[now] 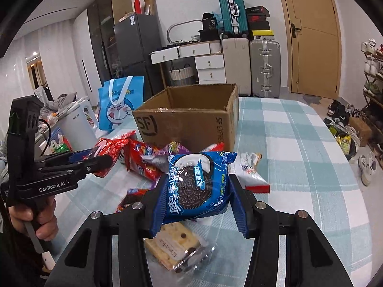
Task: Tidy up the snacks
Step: 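Carry both Oreo packs into the SF box and open both tools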
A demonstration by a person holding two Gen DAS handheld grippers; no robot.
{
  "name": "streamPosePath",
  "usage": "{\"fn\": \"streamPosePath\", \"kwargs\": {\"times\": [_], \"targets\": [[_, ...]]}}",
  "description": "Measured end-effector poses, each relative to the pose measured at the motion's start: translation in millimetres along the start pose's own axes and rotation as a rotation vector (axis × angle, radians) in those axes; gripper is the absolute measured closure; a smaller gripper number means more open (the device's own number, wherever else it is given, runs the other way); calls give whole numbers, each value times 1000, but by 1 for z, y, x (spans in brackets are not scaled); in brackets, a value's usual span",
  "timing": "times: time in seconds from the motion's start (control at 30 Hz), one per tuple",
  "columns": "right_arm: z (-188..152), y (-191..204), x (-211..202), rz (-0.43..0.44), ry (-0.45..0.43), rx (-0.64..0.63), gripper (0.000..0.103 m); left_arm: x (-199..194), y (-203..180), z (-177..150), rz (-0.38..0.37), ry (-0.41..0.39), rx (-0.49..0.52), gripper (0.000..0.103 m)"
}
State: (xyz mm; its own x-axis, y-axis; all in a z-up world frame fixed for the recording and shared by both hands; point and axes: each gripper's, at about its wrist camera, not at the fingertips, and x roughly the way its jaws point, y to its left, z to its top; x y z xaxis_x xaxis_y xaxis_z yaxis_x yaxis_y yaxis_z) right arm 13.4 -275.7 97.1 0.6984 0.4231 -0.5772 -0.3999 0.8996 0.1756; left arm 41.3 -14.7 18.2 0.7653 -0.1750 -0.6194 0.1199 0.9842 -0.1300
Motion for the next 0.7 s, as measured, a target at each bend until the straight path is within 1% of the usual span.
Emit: {"fn": "streamPosePath", "kwargs": {"times": [0.27, 0.43, 0.7], "targets": [[31, 3, 9, 21, -45, 17, 54, 3, -3, 34, 1, -35, -2, 62], [51, 0, 21, 49, -51, 57, 54, 11, -2, 56, 14, -50, 7, 62], [82, -3, 40, 70, -61, 70, 54, 30, 2, 91, 29, -59, 7, 62]]}}
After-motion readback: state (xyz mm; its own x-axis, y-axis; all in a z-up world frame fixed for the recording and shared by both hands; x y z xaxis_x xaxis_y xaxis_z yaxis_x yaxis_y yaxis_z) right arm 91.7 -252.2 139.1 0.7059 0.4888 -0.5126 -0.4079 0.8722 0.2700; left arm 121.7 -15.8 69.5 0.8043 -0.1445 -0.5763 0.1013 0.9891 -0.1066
